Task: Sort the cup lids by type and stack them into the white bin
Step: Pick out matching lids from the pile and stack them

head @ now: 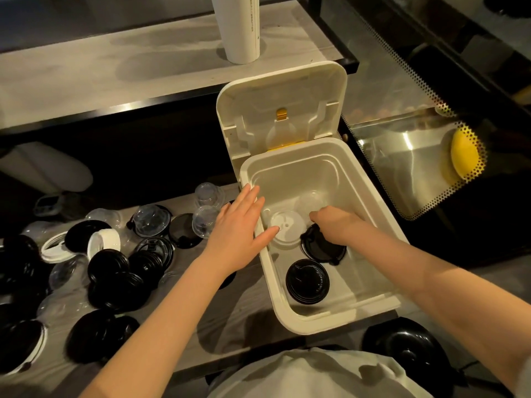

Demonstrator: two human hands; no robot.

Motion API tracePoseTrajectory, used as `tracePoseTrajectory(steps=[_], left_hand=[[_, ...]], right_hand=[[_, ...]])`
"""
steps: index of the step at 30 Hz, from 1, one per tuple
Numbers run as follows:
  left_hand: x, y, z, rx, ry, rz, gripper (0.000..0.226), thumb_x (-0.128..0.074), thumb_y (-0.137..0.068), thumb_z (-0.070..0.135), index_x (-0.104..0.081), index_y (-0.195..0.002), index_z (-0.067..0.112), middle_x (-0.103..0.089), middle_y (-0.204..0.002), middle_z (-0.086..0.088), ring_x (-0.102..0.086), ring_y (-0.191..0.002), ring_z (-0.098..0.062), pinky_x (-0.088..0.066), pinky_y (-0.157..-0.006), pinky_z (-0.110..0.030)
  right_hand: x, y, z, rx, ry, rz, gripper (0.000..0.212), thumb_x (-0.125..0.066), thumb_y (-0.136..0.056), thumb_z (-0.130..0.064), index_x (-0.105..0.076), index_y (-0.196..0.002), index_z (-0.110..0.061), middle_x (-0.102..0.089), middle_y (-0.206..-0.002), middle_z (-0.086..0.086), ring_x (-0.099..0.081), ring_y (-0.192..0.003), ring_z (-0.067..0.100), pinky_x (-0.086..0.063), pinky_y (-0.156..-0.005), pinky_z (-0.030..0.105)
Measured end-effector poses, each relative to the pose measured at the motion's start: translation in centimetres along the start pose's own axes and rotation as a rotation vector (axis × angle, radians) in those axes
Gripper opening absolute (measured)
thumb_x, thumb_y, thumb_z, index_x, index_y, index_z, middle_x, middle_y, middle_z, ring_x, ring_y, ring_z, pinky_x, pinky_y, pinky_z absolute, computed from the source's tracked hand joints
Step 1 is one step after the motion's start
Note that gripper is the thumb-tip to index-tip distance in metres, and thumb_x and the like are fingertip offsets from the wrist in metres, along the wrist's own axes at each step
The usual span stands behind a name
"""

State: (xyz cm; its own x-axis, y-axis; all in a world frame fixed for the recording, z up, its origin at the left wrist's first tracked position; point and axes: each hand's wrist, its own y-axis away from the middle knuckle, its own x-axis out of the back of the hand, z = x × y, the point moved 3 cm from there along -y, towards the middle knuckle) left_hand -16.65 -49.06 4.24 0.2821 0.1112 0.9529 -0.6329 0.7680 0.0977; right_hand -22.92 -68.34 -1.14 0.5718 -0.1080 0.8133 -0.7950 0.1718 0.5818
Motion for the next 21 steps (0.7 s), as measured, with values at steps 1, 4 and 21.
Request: tracePoseTrajectory(steps=[1, 4, 21], left_hand=[[-0.1, 0.0, 0.0, 0.0, -0.001, 0.003, 0.071, -0.035, -0.093, 0.055, -0.018, -0.149, 0.016, 0.001, -0.159, 0.0, 0.009, -0.145, -0.011, -0.008, -0.118, -0.041], [-0.1, 0.0, 0.0, -0.001, -0.001, 0.002, 0.07, -0.034, -0.093, 0.055, -0.018, -0.149, 0.016, 0.001, -0.159, 0.001, 0.01, -0.145, -0.011, -0.007, -0.118, -0.041], [3.9, 3.4, -8.9, 0.158, -0.025, 0.045, 0.066, -0.046, -0.093, 0.048, -0.025, -0.148, 0.017, -0.014, -0.158, 0.0, -0.002, -0.146, -0.019, -0.016, -0.117, -0.048]], right_hand=[[0.0, 0.1, 0.0, 0.002, 0.033, 0.036, 0.033, -0.039, -0.091, 0.001, -0.045, -0.122, -0.009, -0.052, -0.11, 0.011, -0.056, -0.097, 0.03, -0.045, -0.07, 0.036], [0.2, 0.4, 0.2, -0.011, 0.073, 0.089, 0.033, -0.04, -0.092, -0.001, -0.045, -0.124, -0.01, -0.052, -0.116, 0.01, -0.057, -0.103, 0.027, -0.044, -0.071, 0.032], [10.1, 5.0, -9.1, 0.102, -0.388, 0.649, 0.035, -0.05, -0.094, -0.031, -0.053, -0.126, -0.019, -0.057, -0.123, 0.0, -0.053, -0.114, 0.021, -0.047, -0.084, 0.034]])
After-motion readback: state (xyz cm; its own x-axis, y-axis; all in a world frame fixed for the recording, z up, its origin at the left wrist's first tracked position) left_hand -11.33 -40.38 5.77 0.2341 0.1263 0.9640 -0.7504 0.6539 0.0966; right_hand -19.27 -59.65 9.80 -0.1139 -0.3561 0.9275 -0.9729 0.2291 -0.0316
